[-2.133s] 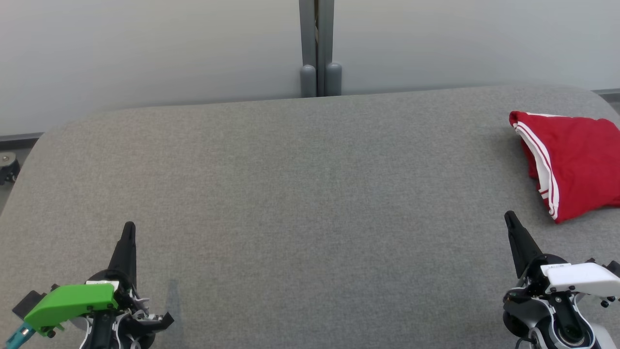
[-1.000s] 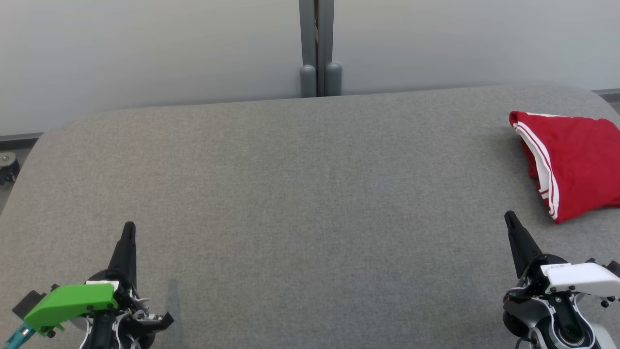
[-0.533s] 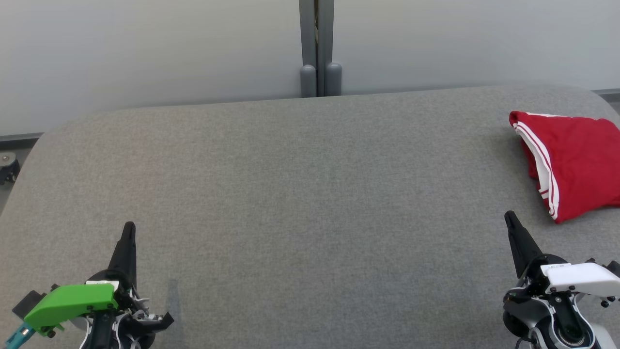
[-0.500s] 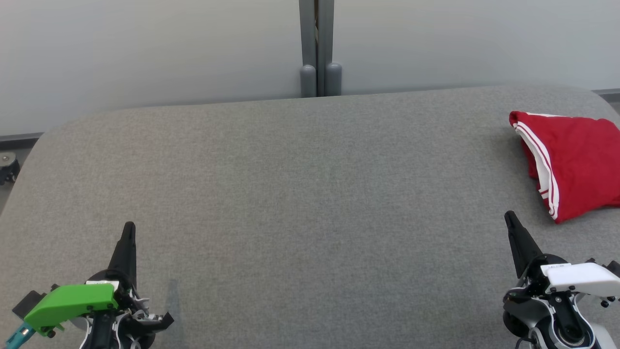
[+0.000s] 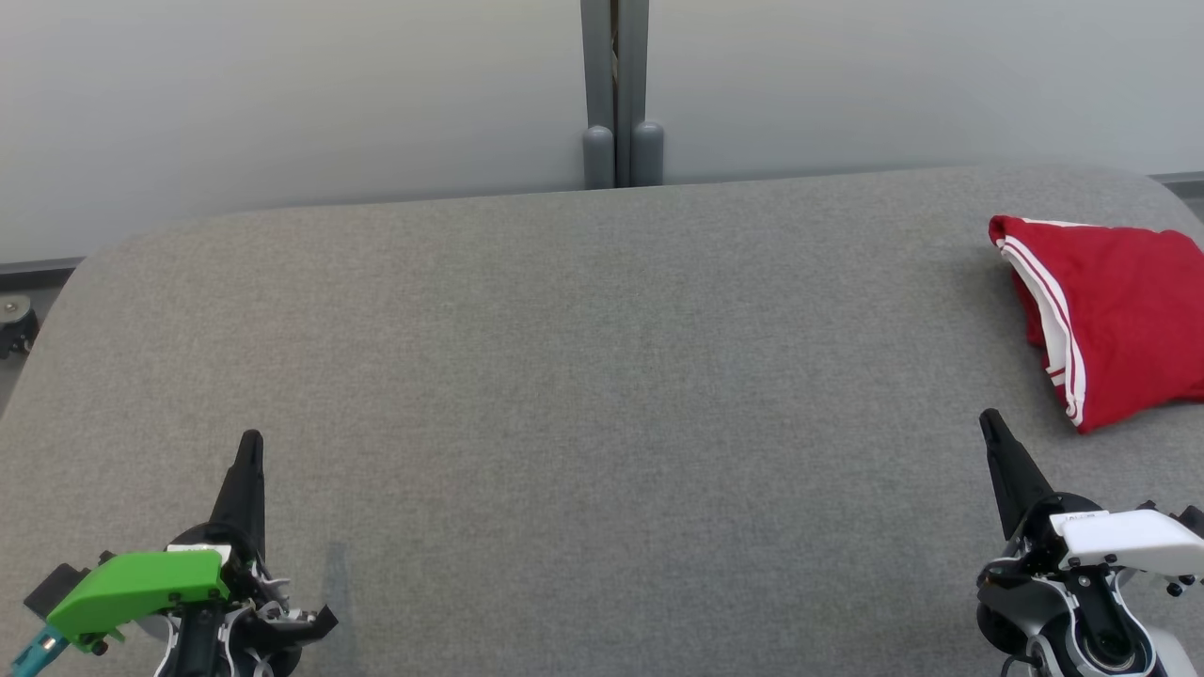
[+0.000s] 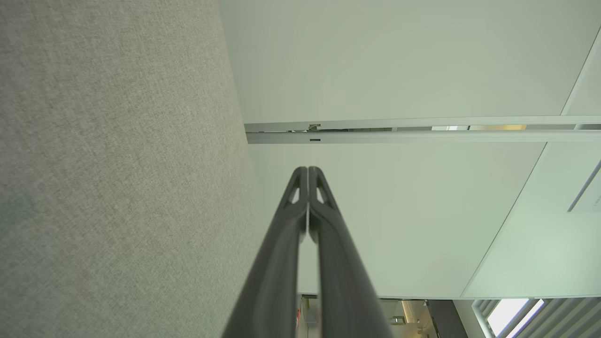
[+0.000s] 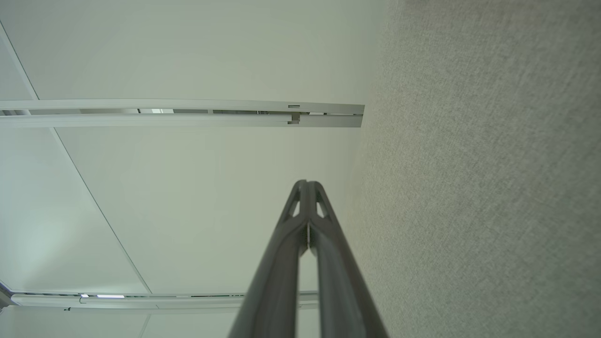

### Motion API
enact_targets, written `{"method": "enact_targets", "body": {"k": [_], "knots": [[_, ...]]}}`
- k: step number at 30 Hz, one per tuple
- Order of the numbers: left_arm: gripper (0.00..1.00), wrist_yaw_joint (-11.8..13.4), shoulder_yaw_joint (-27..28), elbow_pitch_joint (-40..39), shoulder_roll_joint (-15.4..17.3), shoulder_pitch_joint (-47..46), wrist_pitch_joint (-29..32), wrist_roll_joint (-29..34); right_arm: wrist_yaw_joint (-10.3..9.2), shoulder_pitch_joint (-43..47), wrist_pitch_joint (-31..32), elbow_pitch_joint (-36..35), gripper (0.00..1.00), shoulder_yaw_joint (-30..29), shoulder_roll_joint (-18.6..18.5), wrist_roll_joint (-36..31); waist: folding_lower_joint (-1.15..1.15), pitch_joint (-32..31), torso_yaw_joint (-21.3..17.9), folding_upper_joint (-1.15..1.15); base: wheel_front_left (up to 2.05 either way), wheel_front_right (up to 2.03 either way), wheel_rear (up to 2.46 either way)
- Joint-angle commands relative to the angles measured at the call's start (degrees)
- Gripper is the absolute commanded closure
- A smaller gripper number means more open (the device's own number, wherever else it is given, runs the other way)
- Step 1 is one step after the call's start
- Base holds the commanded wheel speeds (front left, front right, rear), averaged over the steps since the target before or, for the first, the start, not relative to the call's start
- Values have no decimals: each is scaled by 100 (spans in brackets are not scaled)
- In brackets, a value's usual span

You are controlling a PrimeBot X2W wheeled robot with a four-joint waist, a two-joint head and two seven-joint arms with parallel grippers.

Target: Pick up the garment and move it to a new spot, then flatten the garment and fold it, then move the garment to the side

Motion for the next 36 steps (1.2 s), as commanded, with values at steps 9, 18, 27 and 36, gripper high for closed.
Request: {"method": "enact_targets", "body": {"k": [9, 18, 27, 36], "knots": [[100, 11, 8, -19, 41, -79, 16, -23, 0, -37, 22, -19, 100, -13, -31, 12, 0, 0, 0, 0, 0, 0, 0], [100, 11, 8, -19, 41, -79, 16, -23, 0, -37, 22, -19, 100, -13, -31, 12, 0, 0, 0, 0, 0, 0, 0], [100, 11, 8, -19, 41, -79, 16, -22, 0, -37, 22, -19, 100, -13, -31, 11, 0, 0, 0, 0, 0, 0, 0], [100, 11, 8, -19, 41, -80, 16, -23, 0, -37, 22, -19, 100, -13, -31, 11, 0, 0, 0, 0, 0, 0, 0]]}}
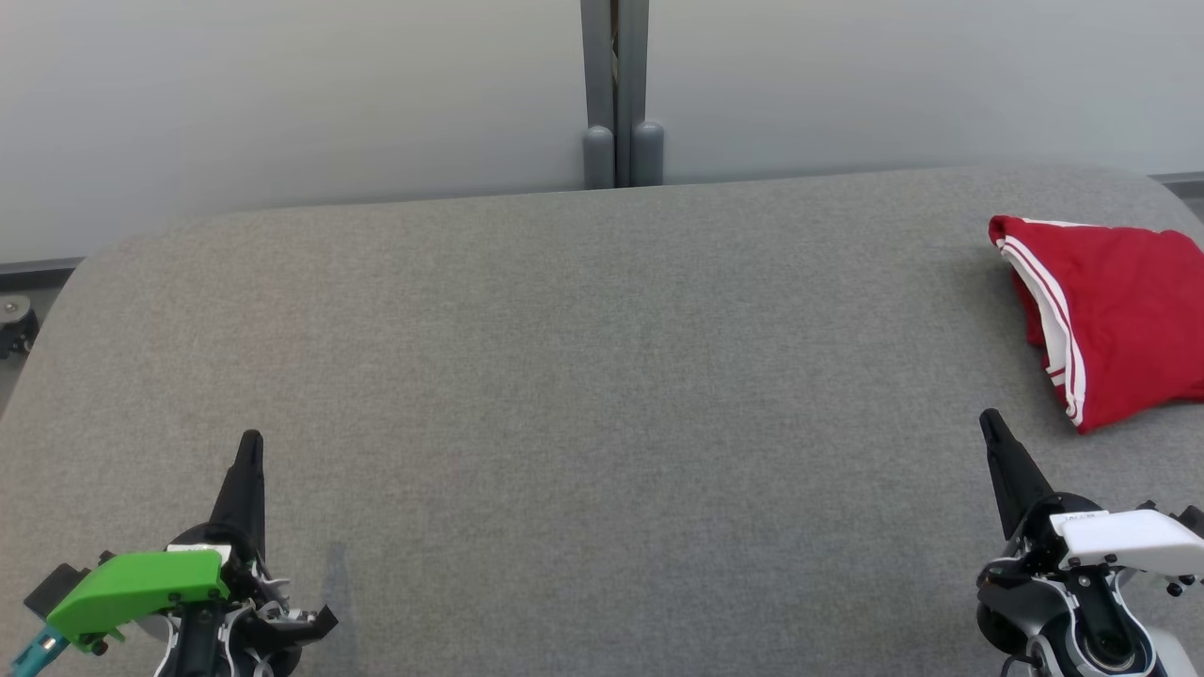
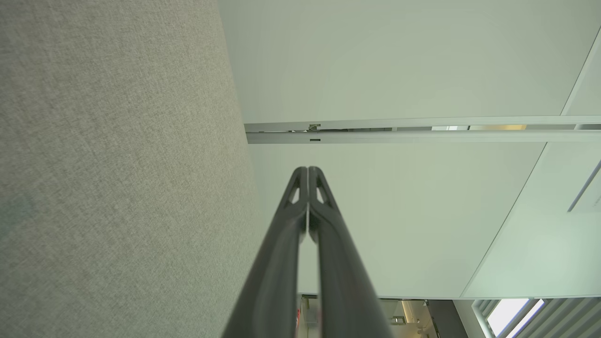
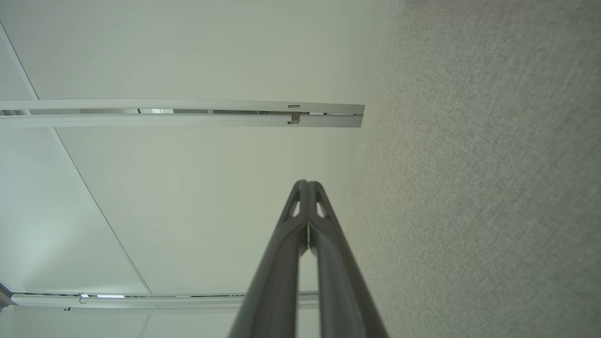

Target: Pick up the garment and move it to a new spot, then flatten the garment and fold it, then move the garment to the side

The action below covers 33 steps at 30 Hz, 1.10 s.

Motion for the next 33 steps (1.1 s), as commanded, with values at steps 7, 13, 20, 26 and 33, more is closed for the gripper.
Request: {"method": "enact_targets", "body": {"k": [7, 13, 20, 26, 33], "knots": [[100, 11, 8, -19, 41, -80, 16, -23, 0, -37, 22, -19, 100, -13, -31, 11, 0, 0, 0, 0, 0, 0, 0], [100, 11, 8, -19, 41, -80, 16, -23, 0, -37, 22, -19, 100, -13, -31, 11, 0, 0, 0, 0, 0, 0, 0], [100, 11, 8, -19, 41, -80, 15, -22, 0, -37, 22, -19, 100, -13, -31, 11, 0, 0, 0, 0, 0, 0, 0], [100, 11, 7, -20, 41, -80, 15, -23, 0, -37, 22, -19, 100, -13, -31, 11, 0, 0, 0, 0, 0, 0, 0], [100, 11, 7, -20, 41, -80, 15, -23, 0, -37, 22, -19, 100, -13, -31, 11, 0, 0, 0, 0, 0, 0, 0]]}}
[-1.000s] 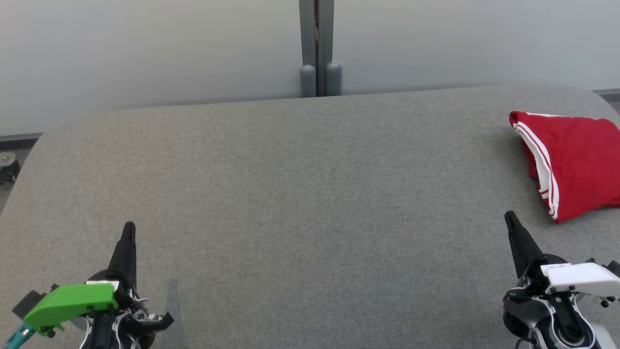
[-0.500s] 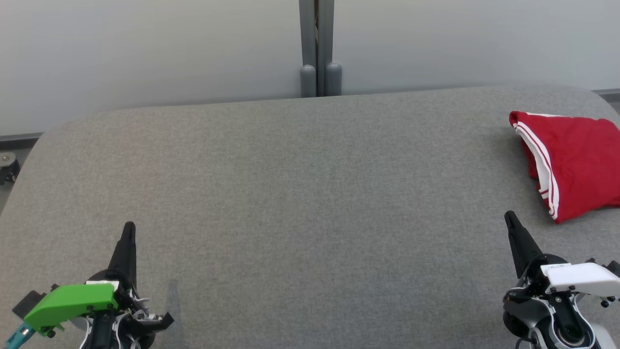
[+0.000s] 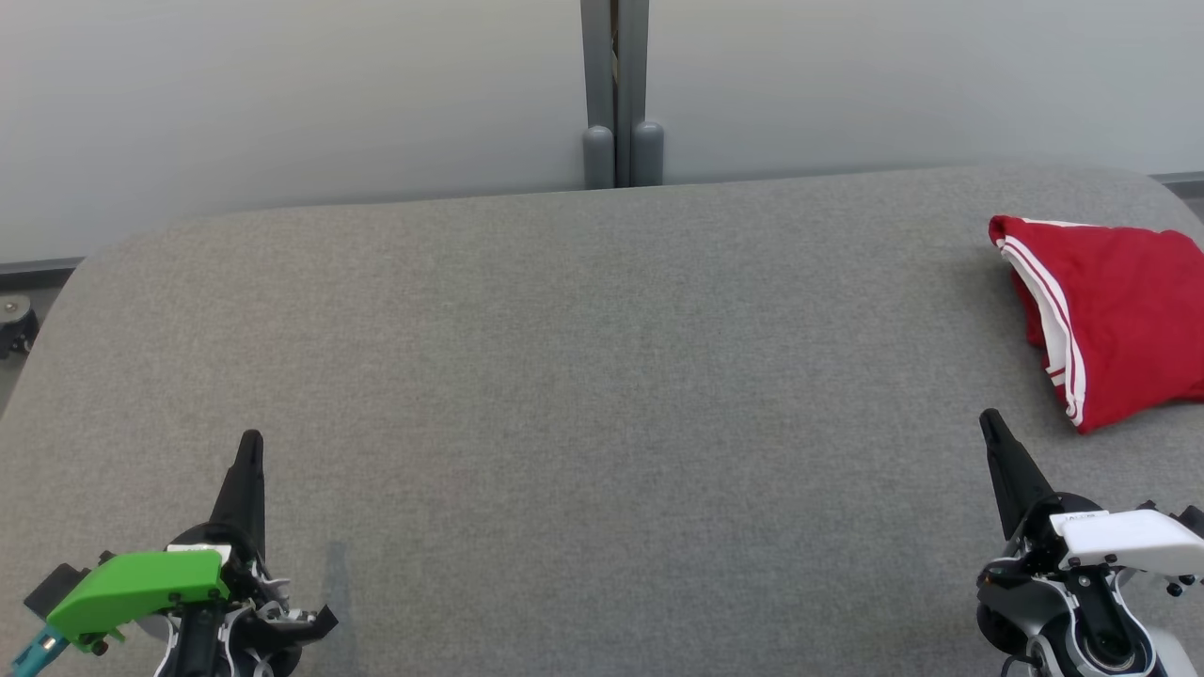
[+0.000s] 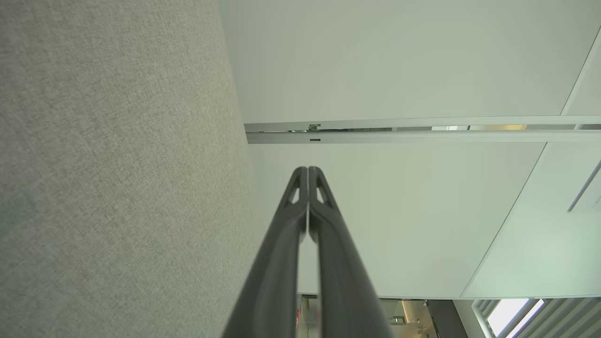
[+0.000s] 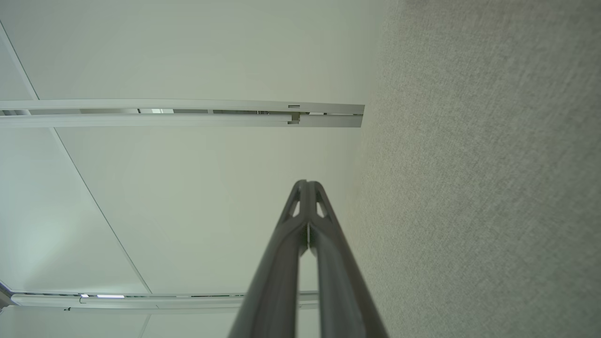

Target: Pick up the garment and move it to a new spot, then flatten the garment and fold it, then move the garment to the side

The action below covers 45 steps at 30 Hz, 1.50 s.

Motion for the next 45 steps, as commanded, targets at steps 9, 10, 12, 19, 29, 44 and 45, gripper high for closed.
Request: {"method": "enact_targets", "body": {"k": [9, 10, 12, 19, 29, 44, 45], "knots": [[100, 11, 7, -20, 41, -80, 15, -23, 0, -37, 22, -19, 100, -13, -31, 11, 0, 0, 0, 0, 0, 0, 0], [100, 11, 7, -20, 41, -80, 15, -23, 0, -37, 22, -19, 100, -13, -31, 11, 0, 0, 0, 0, 0, 0, 0], [100, 11, 7, -20, 41, -80, 15, -22, 0, -37, 22, -19, 100, -13, -31, 11, 0, 0, 0, 0, 0, 0, 0], [100, 11, 7, -20, 42, -80, 15, -23, 0, -37, 22, -19, 100, -13, -31, 11, 0, 0, 0, 0, 0, 0, 0], [100, 11, 7, -20, 42, -80, 15, -23, 0, -37, 22, -19, 100, -13, -31, 11, 0, 0, 0, 0, 0, 0, 0], [100, 11, 8, -20, 42, -80, 15, -23, 0, -37, 22, -19, 100, -13, -31, 11, 0, 0, 0, 0, 0, 0, 0], [100, 11, 8, -20, 42, -80, 15, -23, 0, -37, 22, -19, 100, -13, -31, 11, 0, 0, 0, 0, 0, 0, 0]]}}
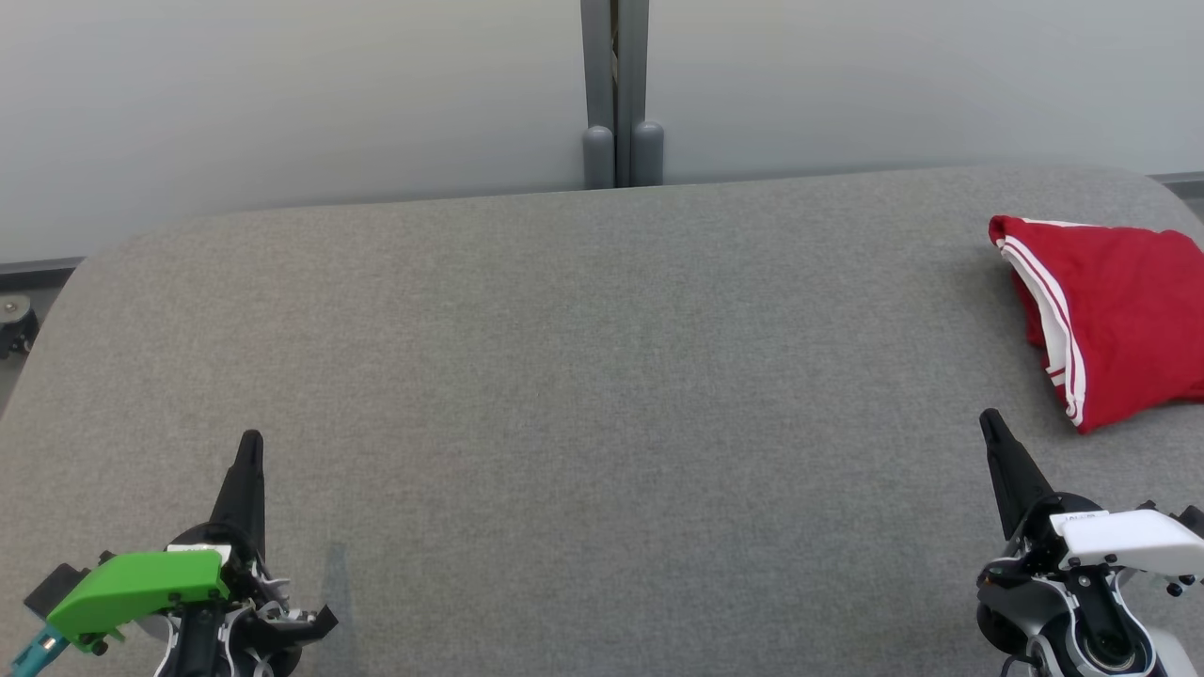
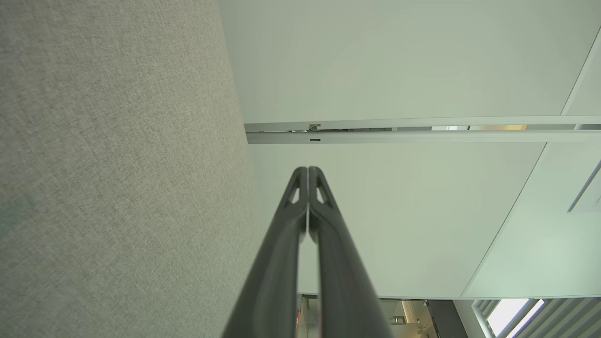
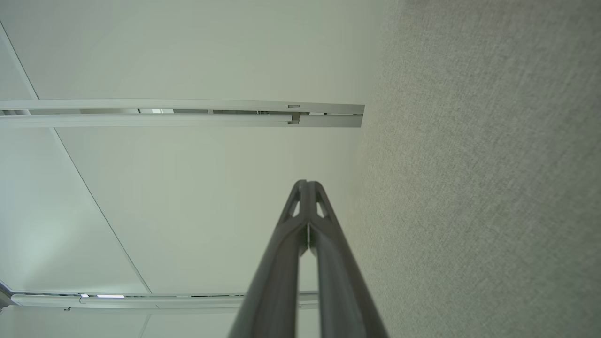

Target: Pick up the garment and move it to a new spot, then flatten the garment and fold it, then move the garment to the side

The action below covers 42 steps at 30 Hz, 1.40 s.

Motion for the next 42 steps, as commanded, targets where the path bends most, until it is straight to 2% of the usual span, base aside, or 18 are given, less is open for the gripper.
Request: {"method": "enact_targets", "body": {"k": [1, 42], "knots": [[100, 11, 9, -20, 42, -80, 15, -23, 0, -37, 22, -19, 100, -13, -31, 11, 0, 0, 0, 0, 0, 0, 0], [100, 11, 9, -20, 42, -80, 15, -23, 0, -37, 22, -18, 100, -13, -32, 11, 0, 0, 0, 0, 0, 0, 0]]}}
